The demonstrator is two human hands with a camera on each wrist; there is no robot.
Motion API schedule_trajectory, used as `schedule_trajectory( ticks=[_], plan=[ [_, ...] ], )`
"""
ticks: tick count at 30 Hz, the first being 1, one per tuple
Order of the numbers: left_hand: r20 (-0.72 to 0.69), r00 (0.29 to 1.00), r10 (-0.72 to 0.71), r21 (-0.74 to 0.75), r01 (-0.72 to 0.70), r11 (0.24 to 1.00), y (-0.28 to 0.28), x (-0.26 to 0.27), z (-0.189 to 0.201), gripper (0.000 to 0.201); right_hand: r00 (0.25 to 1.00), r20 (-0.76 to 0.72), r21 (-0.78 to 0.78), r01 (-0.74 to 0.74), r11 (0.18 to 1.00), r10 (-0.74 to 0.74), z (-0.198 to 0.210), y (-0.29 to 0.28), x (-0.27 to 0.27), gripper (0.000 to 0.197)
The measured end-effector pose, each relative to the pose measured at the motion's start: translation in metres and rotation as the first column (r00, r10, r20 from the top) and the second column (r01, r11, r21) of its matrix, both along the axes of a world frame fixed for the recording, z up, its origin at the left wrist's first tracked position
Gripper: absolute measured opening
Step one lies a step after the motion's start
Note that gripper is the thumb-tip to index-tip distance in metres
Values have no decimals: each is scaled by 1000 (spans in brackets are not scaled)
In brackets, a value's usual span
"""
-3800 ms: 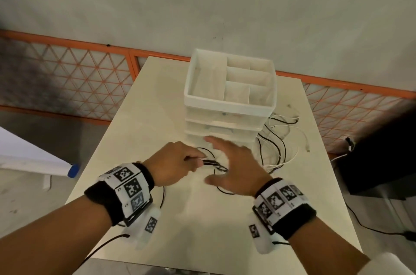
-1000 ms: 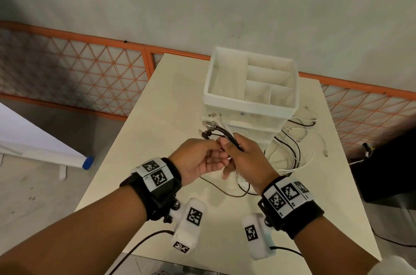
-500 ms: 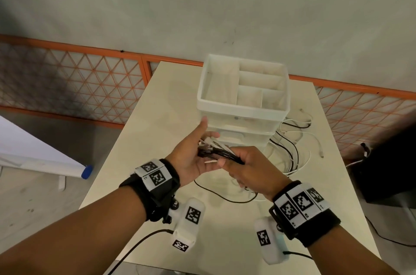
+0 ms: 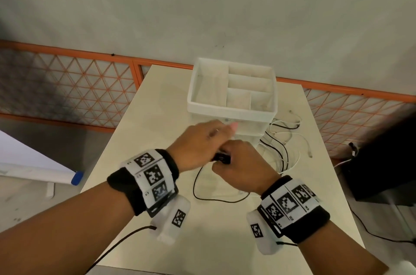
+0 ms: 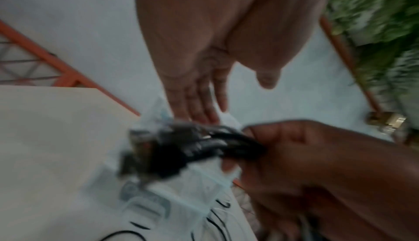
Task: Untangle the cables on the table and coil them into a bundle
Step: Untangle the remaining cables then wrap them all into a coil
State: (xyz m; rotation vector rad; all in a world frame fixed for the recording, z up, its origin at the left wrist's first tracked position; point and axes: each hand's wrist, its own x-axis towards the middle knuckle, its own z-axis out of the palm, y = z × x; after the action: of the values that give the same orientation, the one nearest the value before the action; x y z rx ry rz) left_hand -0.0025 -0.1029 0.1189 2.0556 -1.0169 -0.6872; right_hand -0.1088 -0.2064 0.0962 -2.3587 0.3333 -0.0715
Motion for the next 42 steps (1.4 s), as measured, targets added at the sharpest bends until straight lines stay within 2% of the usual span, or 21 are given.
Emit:
schedule_trajectory(
  ticks=[2, 5, 7, 10, 12, 14, 16, 18, 22, 24, 26, 27, 28, 30, 31, 32, 34, 36, 38, 39, 42],
  plan=[
    [68, 995, -79, 74, 74, 995, -7, -13, 6, 65, 994, 104, -40, 15, 999, -11, 7, 1, 4, 15],
    [218, 976, -30, 106, 7, 994, -11, -4, 16, 74, 944, 263, -17, 212, 977, -200, 3, -17, 0, 3],
    [106, 994, 37, 34, -41, 999, -9, 9, 28, 63, 907, 266, -63, 353, 933, -326, -16, -36, -9, 2],
    [-228, 959, 166, -183, -210, 961, 0, 27, 52, 49, 877, 44, -220, 477, 851, -479, -70, -62, -30, 8],
    [-326, 921, 215, -278, -311, 909, 6, 39, 64, 47, 805, -169, -279, 514, 811, -568, -104, -74, -50, 21],
    [-362, 898, 250, -328, -374, 867, 11, 49, 66, 47, 718, -287, -305, 559, 771, -634, -121, -87, -66, 27],
    [-263, 922, 284, -273, -354, 895, 14, 56, 56, 49, 666, -282, -289, 628, 723, -691, -116, -104, -71, 25],
    [-82, 952, 296, -148, -305, 941, 15, 59, 37, 52, 638, -196, -247, 703, 667, -745, -96, -123, -66, 25],
    [161, 929, 332, 67, -346, 936, 16, 64, 0, 52, 590, 206, -65, 804, 591, -780, -39, -151, -56, 44],
    [208, 887, 413, 62, -433, 899, 17, 66, -13, 54, 574, 394, -2, 781, 624, -718, -25, -152, -57, 55],
    [56, 843, 535, -58, -532, 845, 18, 69, -18, 55, 636, 383, -38, 736, 676, -670, -29, -149, -63, 58],
    [-83, 822, 564, -126, -570, 812, 19, 70, -17, 54, 692, 275, -94, 711, 697, -668, -39, -150, -67, 58],
    [-217, 805, 553, -174, -589, 789, 20, 69, -14, 52, 734, 96, -153, 678, 719, -672, -50, -150, -72, 61],
    [-376, 800, 468, -213, -566, 797, 22, 67, -7, 48, 712, -245, -202, 627, 753, -658, -68, -144, -80, 71],
    [-396, 814, 425, -216, -532, 819, 22, 65, -4, 46, 707, -281, -185, 623, 760, -649, -71, -138, -79, 71],
    [-394, 831, 393, -211, -498, 841, 21, 61, -2, 46, 737, -226, -152, 619, 771, -637, -69, -131, -75, 66],
    [-362, 863, 351, -180, -434, 883, 18, 52, 0, 48, 844, 15, -46, 536, 843, -536, -50, -106, -60, 51],
    [-332, 893, 304, -145, -366, 919, 11, 40, 1, 52, 913, 241, 73, 321, 944, -329, -20, -69, -38, 49],
    [-308, 922, 235, -133, -286, 949, 4, 28, 2, 53, 913, 369, 84, 155, 984, -175, 2, -35, -14, 57],
    [-298, 933, 204, -131, -251, 959, 0, 23, 3, 51, 900, 410, 42, 143, 989, -148, 4, -22, -3, 54],
    [-268, 944, 192, -131, -234, 963, -4, 16, 7, 48, 839, 486, 2, 277, 961, -243, -2, -6, 16, 25]
  ],
)
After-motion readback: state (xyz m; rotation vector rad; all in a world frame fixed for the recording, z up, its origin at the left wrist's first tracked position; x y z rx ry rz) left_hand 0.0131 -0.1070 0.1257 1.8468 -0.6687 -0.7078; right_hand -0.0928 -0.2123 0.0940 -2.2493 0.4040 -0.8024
